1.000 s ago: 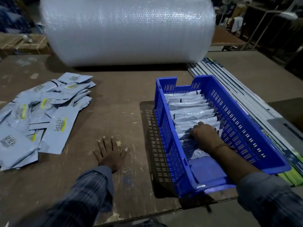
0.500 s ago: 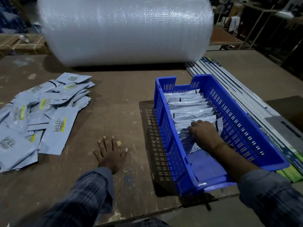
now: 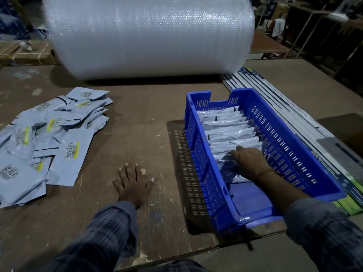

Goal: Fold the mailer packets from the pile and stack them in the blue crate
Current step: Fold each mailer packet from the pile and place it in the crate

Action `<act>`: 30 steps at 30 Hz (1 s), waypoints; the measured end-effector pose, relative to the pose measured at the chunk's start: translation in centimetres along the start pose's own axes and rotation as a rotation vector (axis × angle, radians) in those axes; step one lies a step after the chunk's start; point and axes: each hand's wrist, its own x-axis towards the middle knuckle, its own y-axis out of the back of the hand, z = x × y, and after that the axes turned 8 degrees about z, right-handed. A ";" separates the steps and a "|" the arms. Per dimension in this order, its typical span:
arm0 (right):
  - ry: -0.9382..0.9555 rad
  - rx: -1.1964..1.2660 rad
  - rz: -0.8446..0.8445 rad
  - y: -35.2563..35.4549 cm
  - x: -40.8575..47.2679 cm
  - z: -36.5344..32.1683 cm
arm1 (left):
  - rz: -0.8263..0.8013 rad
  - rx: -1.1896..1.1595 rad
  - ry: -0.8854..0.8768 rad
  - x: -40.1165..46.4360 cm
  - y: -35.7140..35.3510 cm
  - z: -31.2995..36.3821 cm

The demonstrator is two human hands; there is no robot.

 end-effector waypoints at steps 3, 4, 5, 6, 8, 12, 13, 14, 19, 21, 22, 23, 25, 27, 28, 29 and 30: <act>0.008 0.004 -0.044 0.7 -0.2 -0.6 | 0.007 -0.006 -0.001 0.0 -0.1 -0.1; 0.013 -0.001 -0.046 1.0 -0.3 -0.7 | 0.010 -0.004 -0.003 0.0 -0.1 -0.1; 0.016 -0.008 -0.047 1.0 -0.3 -0.8 | 0.013 0.000 -0.006 0.0 -0.2 -0.1; 0.013 -0.008 -0.044 1.2 -0.4 -0.8 | 0.010 0.003 -0.010 0.0 -0.2 -0.2; -0.007 0.012 -0.020 1.2 -0.4 -0.7 | 0.004 -0.003 -0.011 0.1 -0.1 -0.2; -0.057 0.078 0.025 1.7 -0.6 -0.6 | 0.009 -0.015 -0.016 0.1 -0.2 -0.2; -0.076 0.091 0.035 2.1 -0.6 -0.6 | 0.019 -0.018 -0.026 0.0 -0.2 -0.3; -0.097 0.099 0.050 2.5 -0.7 -0.6 | 0.037 -0.025 -0.044 -0.2 -0.2 -0.6; -0.211 0.198 0.153 5.2 -1.2 -1.4 | 0.231 -0.053 -0.213 -0.8 -1.0 -5.0; -0.257 0.242 0.201 7.1 -1.3 -2.6 | 0.260 -0.065 -0.289 -1.0 -1.2 -7.5; -0.273 0.264 0.231 8.2 -1.4 -3.4 | 0.260 -0.075 -0.316 -1.2 -1.2 -8.6; -0.280 0.294 0.268 9.3 -1.3 -4.4 | 0.261 -0.085 -0.336 -1.4 -1.0 -9.7; -0.269 0.374 0.356 11.6 -1.2 -6.8 | 0.270 -0.096 -0.347 -2.0 -0.6 -11.7; -0.227 0.430 0.430 13.8 -0.9 -9.4 | 0.276 -0.101 -0.340 -2.5 -0.2 -13.9; -0.202 0.441 0.453 14.7 -0.7 -10.8 | 0.270 -0.105 -0.339 -2.7 -0.1 -15.1; -0.174 0.452 0.472 15.5 -0.3 -12.2 | 0.264 -0.109 -0.343 -2.8 0.0 -16.2; -0.139 0.467 0.485 16.1 0.1 -13.8 | 0.263 -0.109 -0.353 -2.9 0.1 -17.4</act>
